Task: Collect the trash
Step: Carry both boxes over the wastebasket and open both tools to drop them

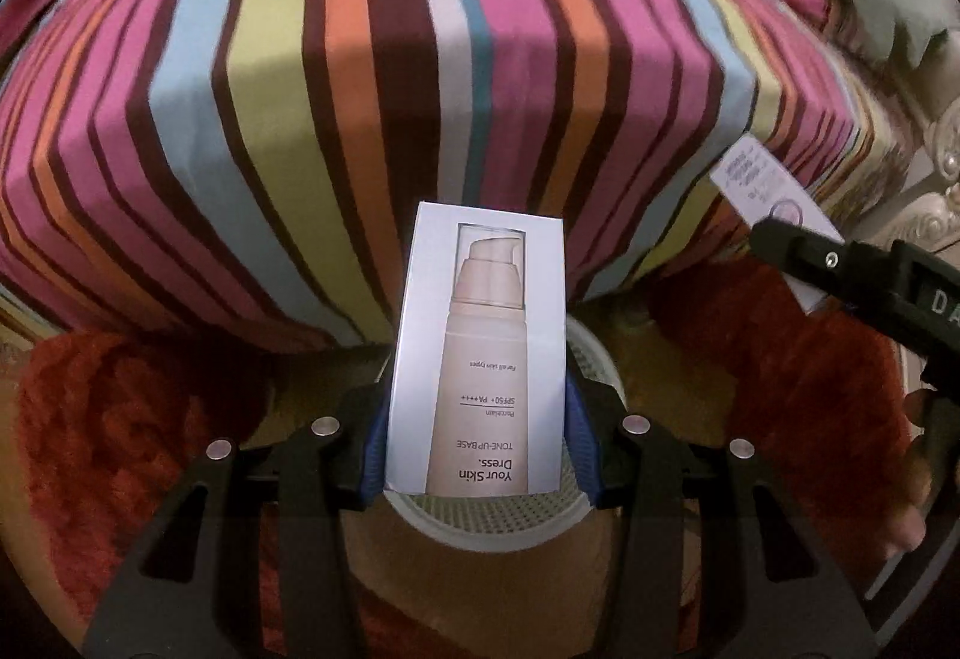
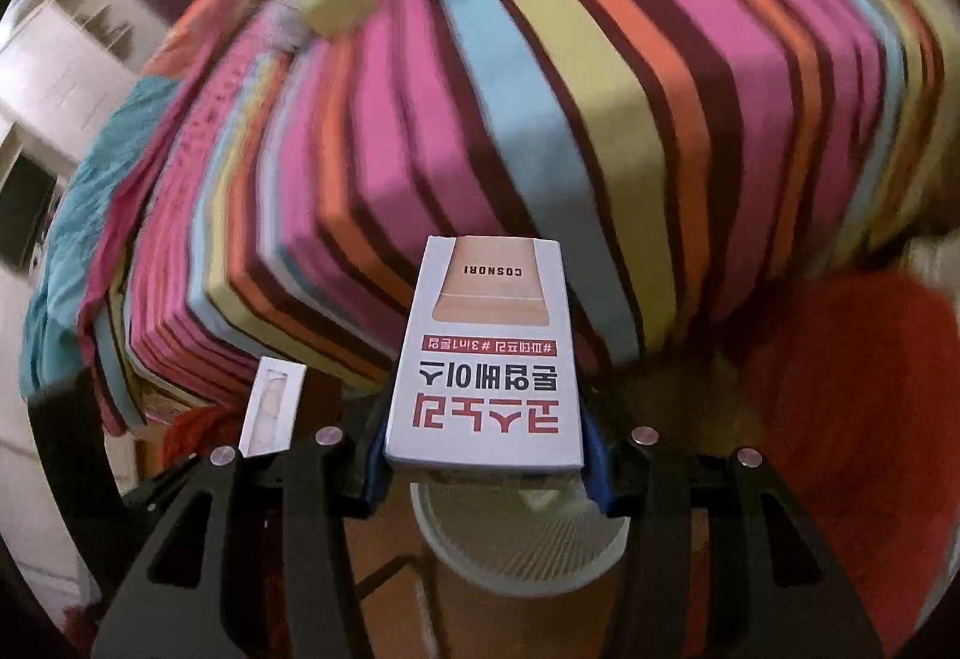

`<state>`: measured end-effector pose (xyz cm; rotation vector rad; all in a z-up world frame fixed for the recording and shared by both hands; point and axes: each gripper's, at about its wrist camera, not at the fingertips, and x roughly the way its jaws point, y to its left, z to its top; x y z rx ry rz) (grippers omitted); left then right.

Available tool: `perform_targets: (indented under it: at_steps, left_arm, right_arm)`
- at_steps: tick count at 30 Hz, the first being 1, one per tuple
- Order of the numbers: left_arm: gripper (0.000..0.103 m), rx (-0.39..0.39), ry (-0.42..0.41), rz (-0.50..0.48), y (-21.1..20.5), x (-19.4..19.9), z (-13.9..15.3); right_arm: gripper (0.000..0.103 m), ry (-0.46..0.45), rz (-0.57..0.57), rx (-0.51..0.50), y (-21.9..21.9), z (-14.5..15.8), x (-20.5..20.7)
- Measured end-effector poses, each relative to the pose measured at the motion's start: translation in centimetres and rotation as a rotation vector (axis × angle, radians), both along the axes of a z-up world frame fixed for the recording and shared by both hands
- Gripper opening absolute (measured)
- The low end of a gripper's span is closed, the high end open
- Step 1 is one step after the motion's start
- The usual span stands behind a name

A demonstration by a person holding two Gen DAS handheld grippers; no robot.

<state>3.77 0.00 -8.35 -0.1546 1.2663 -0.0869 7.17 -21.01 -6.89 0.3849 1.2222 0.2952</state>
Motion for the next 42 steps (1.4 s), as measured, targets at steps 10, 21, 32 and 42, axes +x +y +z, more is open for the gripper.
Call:
perform_targets:
  at_steps: [10,21,32,42]
  left_arm:
    - [0.047,-0.039,0.167,-0.013,-0.4,1.1,-4.7]
    - [0.047,-0.057,0.387,0.011,-1.1,3.1,-10.7]
    - [0.047,-0.138,0.540,0.111,-0.3,2.4,-15.6]
    - [0.050,-0.169,0.613,0.160,0.2,2.6,-17.9]
  right_arm:
    - [0.047,0.313,-0.012,0.091,0.0,-7.5,-0.3]
    - [0.047,0.481,-0.015,0.049,0.8,-12.2,0.8]
    - [0.047,0.608,-0.026,0.054,1.1,-16.2,1.2]
    - [0.047,0.700,-0.027,0.073,1.5,-19.2,1.4]
